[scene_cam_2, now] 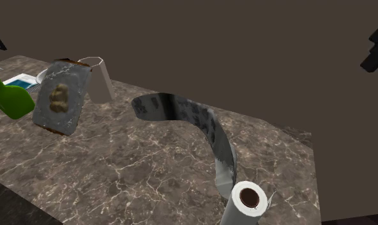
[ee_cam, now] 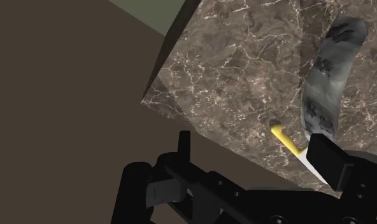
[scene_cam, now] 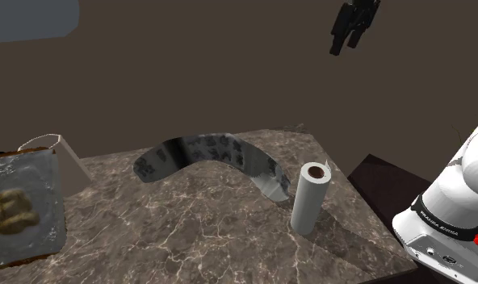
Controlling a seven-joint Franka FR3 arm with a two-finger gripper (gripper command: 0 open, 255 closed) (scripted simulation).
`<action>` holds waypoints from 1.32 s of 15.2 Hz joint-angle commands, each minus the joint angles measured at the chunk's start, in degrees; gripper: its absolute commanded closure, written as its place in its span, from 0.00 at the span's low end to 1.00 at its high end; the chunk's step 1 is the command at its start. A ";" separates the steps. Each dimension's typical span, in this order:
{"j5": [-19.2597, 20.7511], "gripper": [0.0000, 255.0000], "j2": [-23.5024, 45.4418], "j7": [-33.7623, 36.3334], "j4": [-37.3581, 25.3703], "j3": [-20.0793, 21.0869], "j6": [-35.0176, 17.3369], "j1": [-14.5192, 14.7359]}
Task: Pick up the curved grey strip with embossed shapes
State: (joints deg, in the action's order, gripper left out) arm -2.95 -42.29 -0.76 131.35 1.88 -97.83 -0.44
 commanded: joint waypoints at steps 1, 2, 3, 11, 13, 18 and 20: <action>0.00 0.00 0.00 0.00 0.00 0.00 0.00 0.00; -0.45 0.00 0.98 0.34 0.52 0.65 -1.46 0.41; -0.89 0.00 2.02 0.67 0.98 1.31 -2.92 0.82; -3.72 0.00 12.23 3.21 2.41 6.63 -14.42 3.89; -4.15 0.00 15.26 3.87 2.13 7.98 -17.16 4.57; -4.50 0.00 23.51 5.69 0.34 11.33 -23.61 6.08; -4.26 0.00 27.04 6.54 -0.81 12.63 -25.97 6.62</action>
State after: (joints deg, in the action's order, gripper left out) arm -7.37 -17.21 5.60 131.18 14.01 -122.46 6.02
